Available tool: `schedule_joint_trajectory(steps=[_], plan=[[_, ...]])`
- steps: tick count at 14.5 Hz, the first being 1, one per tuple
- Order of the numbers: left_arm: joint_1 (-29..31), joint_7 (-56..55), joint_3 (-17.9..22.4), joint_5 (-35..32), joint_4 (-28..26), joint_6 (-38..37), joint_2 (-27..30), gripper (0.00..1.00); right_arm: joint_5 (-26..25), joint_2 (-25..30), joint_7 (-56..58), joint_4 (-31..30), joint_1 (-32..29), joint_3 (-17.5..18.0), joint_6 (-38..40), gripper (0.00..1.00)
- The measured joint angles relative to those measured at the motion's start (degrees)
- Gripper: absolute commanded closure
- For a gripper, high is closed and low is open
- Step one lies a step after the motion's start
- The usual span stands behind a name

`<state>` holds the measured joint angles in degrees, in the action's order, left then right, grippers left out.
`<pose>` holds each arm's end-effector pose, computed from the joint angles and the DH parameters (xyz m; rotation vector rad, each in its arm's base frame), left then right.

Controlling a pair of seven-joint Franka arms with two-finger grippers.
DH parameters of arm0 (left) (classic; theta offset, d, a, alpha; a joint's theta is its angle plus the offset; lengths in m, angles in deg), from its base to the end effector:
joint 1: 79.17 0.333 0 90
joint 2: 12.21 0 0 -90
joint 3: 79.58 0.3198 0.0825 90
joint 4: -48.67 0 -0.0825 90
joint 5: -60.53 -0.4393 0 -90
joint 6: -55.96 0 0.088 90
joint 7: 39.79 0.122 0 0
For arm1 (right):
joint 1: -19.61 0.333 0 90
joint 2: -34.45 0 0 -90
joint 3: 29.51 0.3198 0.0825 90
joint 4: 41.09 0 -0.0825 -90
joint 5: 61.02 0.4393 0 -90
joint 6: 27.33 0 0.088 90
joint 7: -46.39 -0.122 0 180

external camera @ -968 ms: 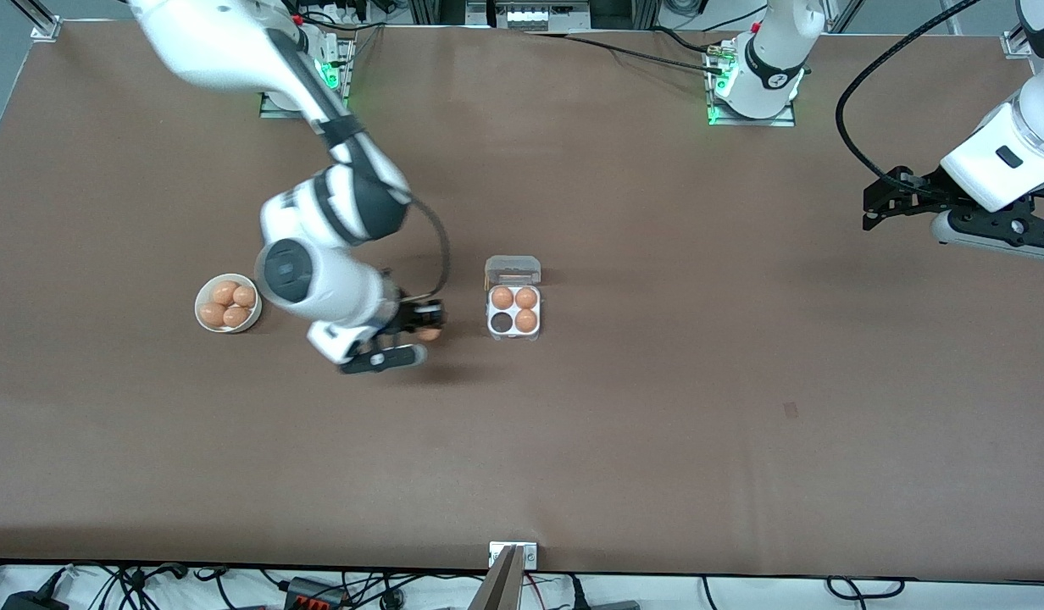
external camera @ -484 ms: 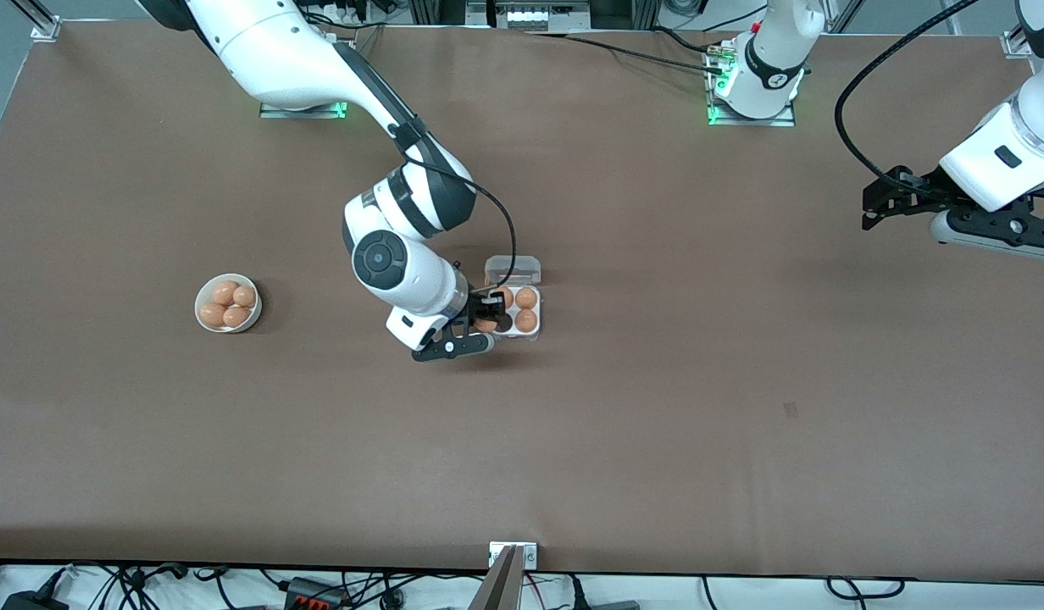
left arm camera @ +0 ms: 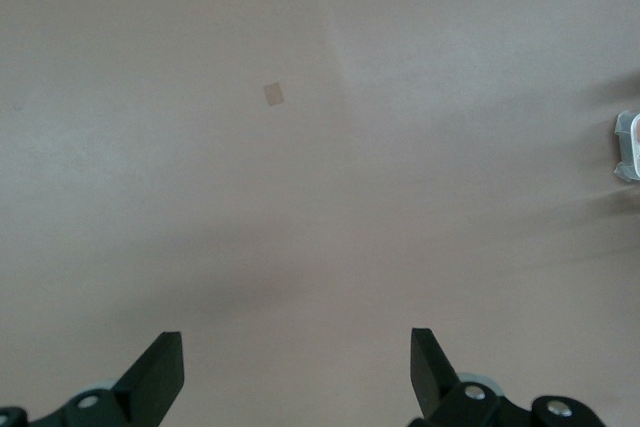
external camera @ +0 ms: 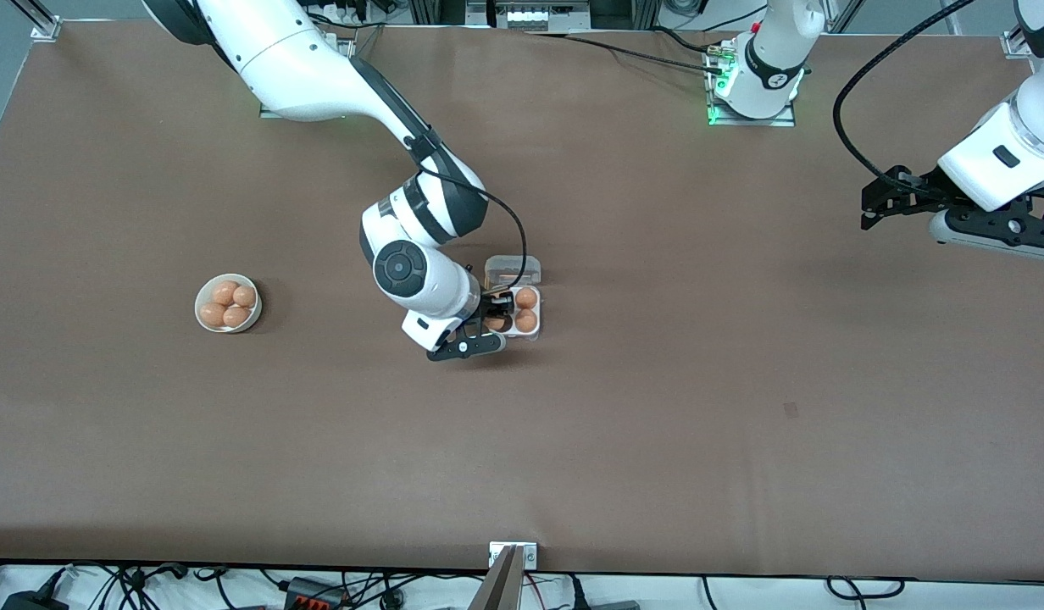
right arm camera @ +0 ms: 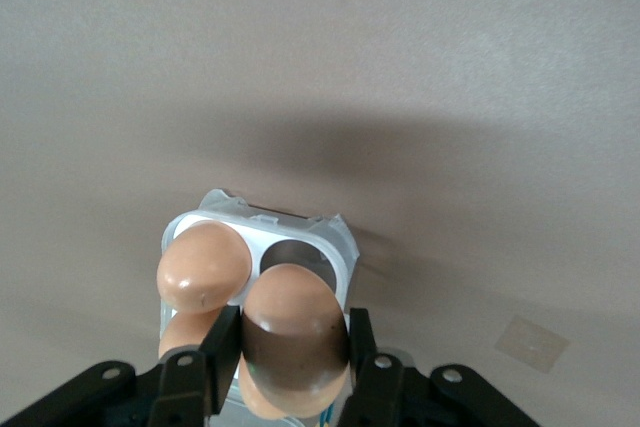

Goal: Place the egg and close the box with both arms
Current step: 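Lower the egg into the carton slot and open the right gripper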

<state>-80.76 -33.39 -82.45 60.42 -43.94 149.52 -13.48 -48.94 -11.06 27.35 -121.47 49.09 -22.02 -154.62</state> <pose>0.6189 -0.0478 0.5810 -3.1268 0.2974 0.0087 0.6302 0.4641 0.1933 -2.8861 -0.2120 0.1432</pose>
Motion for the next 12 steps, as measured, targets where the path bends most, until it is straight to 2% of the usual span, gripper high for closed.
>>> schedule_joint_trajectory(steps=[4,5,6,7,12], plan=[[0.0,0.0,0.0,0.0,0.0,0.0,0.0,0.00,0.0,-0.6,0.0,0.1,0.7,0.0,-0.2,0.49],[0.0,0.0,0.0,0.0,0.0,0.0,0.0,0.00,0.0,-0.7,-0.1,0.2,0.7,-0.1,-0.3,0.37],[0.0,0.0,-0.1,0.0,0.0,0.0,0.0,0.00,0.0,-0.9,-0.3,0.2,0.8,-0.1,-0.2,0.16],[0.0,0.0,-0.1,0.0,0.0,0.0,0.0,0.00,0.0,-1.2,-0.7,0.2,0.9,-0.1,-0.2,0.00],[0.0,0.0,-0.1,0.0,0.0,0.0,0.0,0.00,0.0,-1.2,-1.1,1.5,1.2,-0.1,0.1,0.00]])
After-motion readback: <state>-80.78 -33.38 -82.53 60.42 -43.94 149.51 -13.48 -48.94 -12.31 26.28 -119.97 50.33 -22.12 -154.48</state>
